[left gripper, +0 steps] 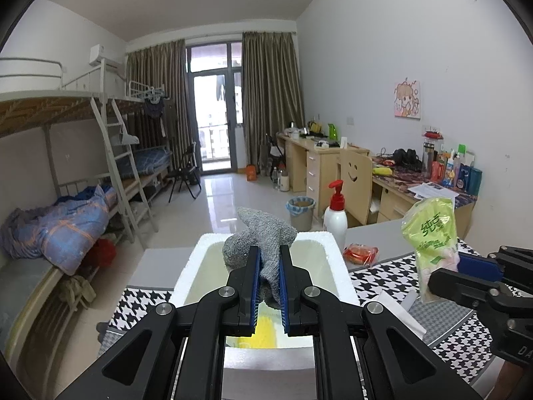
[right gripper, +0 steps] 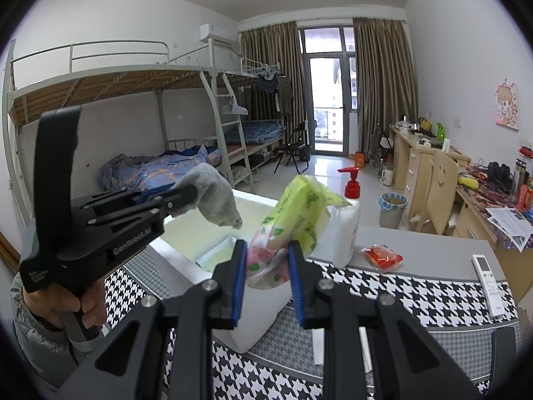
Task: Organize soft objects
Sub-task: 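Open the left tool to drop the grey sock into the foam box, then lower the green packet into the foam box and open the right tool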
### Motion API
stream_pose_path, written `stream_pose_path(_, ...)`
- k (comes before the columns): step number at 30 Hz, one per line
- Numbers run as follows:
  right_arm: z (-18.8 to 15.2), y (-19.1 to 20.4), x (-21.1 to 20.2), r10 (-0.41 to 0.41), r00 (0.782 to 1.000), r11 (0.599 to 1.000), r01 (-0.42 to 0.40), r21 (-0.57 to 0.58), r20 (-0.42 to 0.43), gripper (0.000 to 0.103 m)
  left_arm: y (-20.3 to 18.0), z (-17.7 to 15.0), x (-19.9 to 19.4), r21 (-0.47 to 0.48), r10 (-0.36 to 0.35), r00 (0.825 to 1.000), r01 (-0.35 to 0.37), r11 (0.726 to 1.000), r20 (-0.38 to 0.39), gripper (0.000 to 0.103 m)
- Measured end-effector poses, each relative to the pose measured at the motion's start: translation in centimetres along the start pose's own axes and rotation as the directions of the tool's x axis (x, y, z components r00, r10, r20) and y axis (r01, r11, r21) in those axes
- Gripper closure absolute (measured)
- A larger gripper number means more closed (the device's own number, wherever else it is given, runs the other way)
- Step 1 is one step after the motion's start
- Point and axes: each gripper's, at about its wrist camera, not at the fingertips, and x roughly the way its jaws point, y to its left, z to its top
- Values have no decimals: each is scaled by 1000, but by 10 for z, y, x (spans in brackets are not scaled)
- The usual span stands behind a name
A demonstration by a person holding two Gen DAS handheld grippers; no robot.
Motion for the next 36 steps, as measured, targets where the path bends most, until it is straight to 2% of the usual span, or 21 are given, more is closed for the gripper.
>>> stream_pose_path(5,2,3,5,-11,1000,1000,11,-2,-11,75,8,-2,11,-1,13,1000,-13,1000,-18,92)
stream_pose_path(13,5,9,9,-23,999,1000,23,-1,-25,75,14,-7,22,-17,-13,998,12,1000,-57,89)
stream_pose_path(14,6,10,9,-22,999,1000,22,0,-26,75,14,-7,23,-17,-7,998,6,1000,-61,86)
stream_pose_path(16,6,12,10,-21,999,1000,21,-1,-27,75,16,-8,23,-18,8,998,-9,1000,-62,59)
stream_pose_path(18,7,13,9,-21,999,1000,21,-6,-26,75,19,-7,23,-22,28,998,-29,999,-52,43)
stream_pose_path(20,7,14,8,-21,999,1000,21,-7,-24,75,23,-8,20,-30,25,999,-27,999,-43,32)
stream_pose_path(22,8,15,8,-21,1000,1000,21,-6,-23,75,25,-7,17,-39,19,999,-20,999,-34,15)
stream_pose_path(29,9,17,11,-17,1000,1000,17,-11,-25,75,27,-6,1,-45,39,999,-38,998,11,1)
stream_pose_path(36,15,25,16,4,1000,1000,-5,-24,-25,75,36,-7,-13,-57,77,996,-75,996,41,1)
